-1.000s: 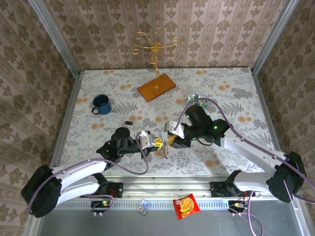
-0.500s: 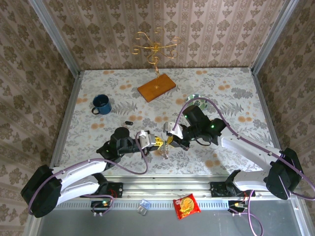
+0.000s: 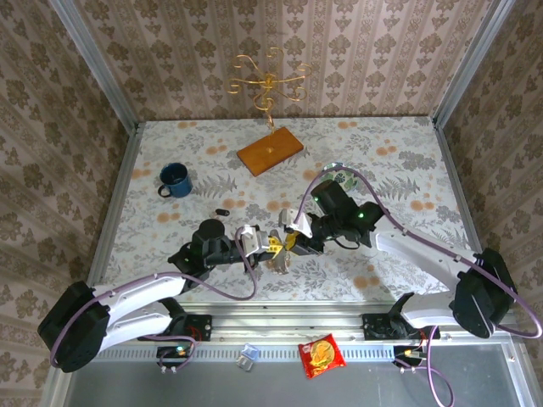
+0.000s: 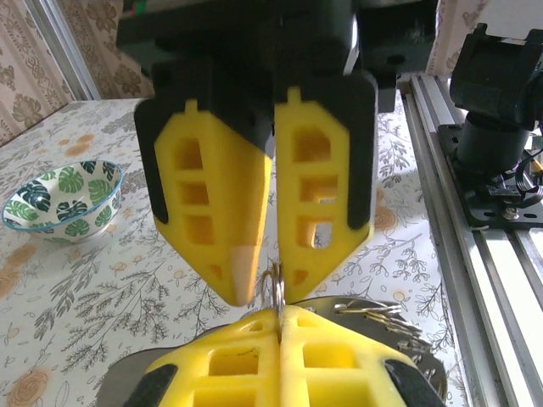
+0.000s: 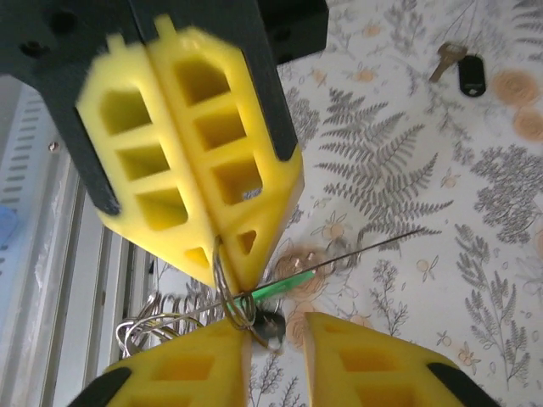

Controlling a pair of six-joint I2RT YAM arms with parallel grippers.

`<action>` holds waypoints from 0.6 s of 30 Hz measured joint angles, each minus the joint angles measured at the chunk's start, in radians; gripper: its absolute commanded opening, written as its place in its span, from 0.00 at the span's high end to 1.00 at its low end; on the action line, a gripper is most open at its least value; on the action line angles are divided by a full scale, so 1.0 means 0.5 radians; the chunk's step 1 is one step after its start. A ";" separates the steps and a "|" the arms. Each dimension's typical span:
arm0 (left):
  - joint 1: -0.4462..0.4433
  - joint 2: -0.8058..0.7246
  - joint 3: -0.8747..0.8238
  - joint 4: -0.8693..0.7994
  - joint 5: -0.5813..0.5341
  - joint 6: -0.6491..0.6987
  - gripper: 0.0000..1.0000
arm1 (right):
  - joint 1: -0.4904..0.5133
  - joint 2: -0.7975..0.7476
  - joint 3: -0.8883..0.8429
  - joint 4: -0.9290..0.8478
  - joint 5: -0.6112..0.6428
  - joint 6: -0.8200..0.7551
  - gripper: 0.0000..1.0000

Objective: Put the keys on the keyring

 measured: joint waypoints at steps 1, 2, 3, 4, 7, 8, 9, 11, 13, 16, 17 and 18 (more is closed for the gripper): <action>0.000 0.000 -0.003 0.011 0.002 -0.001 1.00 | 0.000 -0.035 -0.024 0.029 -0.002 0.002 0.72; 0.000 0.000 -0.006 0.024 0.009 -0.006 1.00 | 0.000 -0.067 -0.047 0.053 -0.006 0.005 0.72; -0.002 0.000 -0.008 0.033 0.010 -0.009 1.00 | 0.000 -0.090 -0.066 0.076 -0.009 0.009 0.73; -0.002 0.002 -0.014 0.055 0.011 -0.016 1.00 | 0.000 -0.108 -0.083 0.095 -0.015 0.017 0.73; -0.002 0.005 -0.034 0.117 0.011 -0.044 1.00 | 0.000 -0.115 -0.101 0.148 -0.037 0.037 0.76; -0.002 0.011 -0.038 0.133 0.011 -0.053 1.00 | 0.000 -0.115 -0.103 0.163 -0.049 0.045 0.78; -0.002 0.015 -0.044 0.153 0.011 -0.061 1.00 | 0.000 -0.114 -0.103 0.181 -0.060 0.052 0.79; -0.001 0.025 -0.055 0.191 0.018 -0.082 1.00 | 0.000 -0.113 -0.103 0.201 -0.078 0.074 0.81; -0.002 0.028 -0.062 0.213 0.027 -0.098 1.00 | 0.000 -0.108 -0.104 0.216 -0.103 0.084 0.84; 0.002 0.028 -0.071 0.237 0.027 -0.121 1.00 | 0.000 -0.101 -0.105 0.234 -0.127 0.095 0.95; 0.002 0.028 -0.072 0.238 0.025 -0.130 1.00 | 0.000 -0.100 -0.105 0.235 -0.130 0.096 0.98; 0.003 0.032 -0.072 0.243 0.024 -0.136 1.00 | -0.001 -0.099 -0.105 0.234 -0.132 0.101 1.00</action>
